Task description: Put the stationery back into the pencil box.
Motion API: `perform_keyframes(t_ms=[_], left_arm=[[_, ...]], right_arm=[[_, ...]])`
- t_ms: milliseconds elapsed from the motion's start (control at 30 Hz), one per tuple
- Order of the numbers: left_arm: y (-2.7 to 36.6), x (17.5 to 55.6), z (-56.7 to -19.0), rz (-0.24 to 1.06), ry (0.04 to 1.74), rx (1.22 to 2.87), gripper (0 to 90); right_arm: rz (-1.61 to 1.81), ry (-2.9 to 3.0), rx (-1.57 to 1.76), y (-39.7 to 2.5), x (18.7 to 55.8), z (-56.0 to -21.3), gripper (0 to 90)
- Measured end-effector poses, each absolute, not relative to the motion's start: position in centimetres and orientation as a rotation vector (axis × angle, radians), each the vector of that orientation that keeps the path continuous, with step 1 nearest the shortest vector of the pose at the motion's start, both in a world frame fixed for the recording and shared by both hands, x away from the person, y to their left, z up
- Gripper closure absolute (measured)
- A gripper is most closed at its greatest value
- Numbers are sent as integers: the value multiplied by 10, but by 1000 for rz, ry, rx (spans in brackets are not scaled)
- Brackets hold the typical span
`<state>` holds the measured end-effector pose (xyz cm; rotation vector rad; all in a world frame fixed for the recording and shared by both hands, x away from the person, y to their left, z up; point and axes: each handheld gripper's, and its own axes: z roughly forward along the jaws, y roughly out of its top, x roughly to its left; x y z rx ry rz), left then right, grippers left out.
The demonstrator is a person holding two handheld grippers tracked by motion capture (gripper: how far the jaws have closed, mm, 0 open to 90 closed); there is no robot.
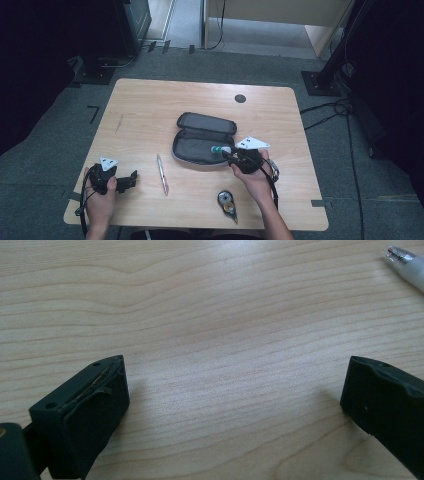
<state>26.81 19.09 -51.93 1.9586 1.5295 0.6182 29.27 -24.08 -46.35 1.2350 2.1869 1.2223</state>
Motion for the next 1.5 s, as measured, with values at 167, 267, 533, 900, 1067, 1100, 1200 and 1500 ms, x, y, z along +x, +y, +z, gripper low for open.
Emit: perform_keyframes(t_ms=[167,267,533,900,1067,1100,1200,1500], left_arm=[[191,268,-519,618,1529,1959,0],[191,268,-519,618,1529,1959,0],[191,268,-519,618,1529,1957,0],[191,268,-519,618,1529,1959,0],[191,268,-519,618,1529,1959,0],[191,268,-519,618,1529,1959,0],[191,268,-519,618,1529,1959,0],[191,268,-519,618,1529,1958,0]], right_arm=[[1232,2204,1235,-237,291,-470,660],[1231,2216,1232,-231,294,-472,660],[1205,2211,1279,-222,311,-479,658],[1023,2124,1282,-221,315,-481,584],[1067,2106,1290,-227,306,-473,519],[1074,2100,1294,-228,304,-472,505],[1101,2100,1308,-232,298,-469,444],[1104,2090,1334,-239,276,-464,179]])
